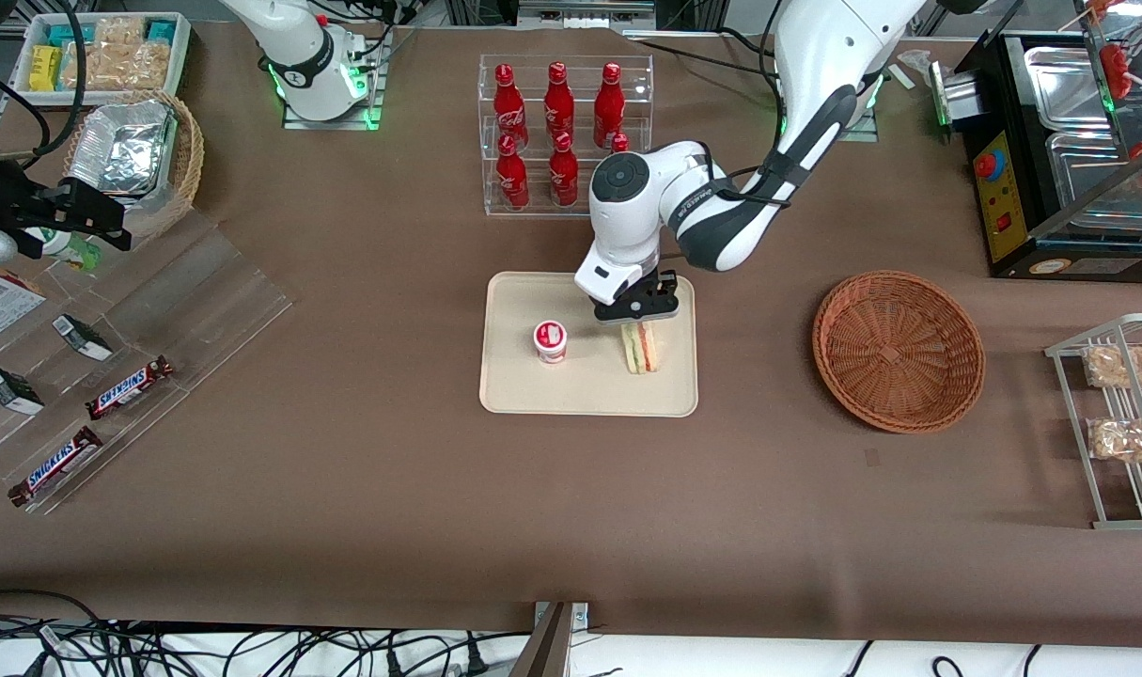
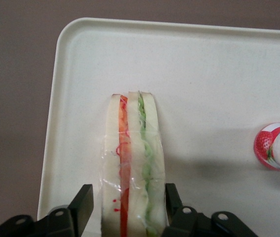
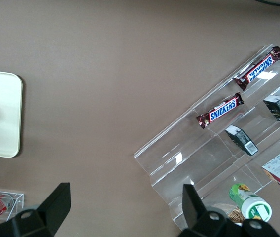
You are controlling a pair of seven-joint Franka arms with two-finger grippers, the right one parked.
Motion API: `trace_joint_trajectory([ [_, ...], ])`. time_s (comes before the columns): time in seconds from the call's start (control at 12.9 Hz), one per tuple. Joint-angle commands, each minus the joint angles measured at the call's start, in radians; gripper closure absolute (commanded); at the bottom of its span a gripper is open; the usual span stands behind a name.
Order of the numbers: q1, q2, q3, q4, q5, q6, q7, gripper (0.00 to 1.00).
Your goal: Place sandwich from basket to tray
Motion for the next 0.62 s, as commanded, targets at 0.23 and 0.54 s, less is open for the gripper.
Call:
trace_joint_trajectory([
  [0.23,0.03,-0.064,-0.006,0.128,-0.058,-0.19,0.003,0.0],
  [0.54,0.081,-0.069,-0.006,0.308,-0.165,-0.381,0.15,0.0],
])
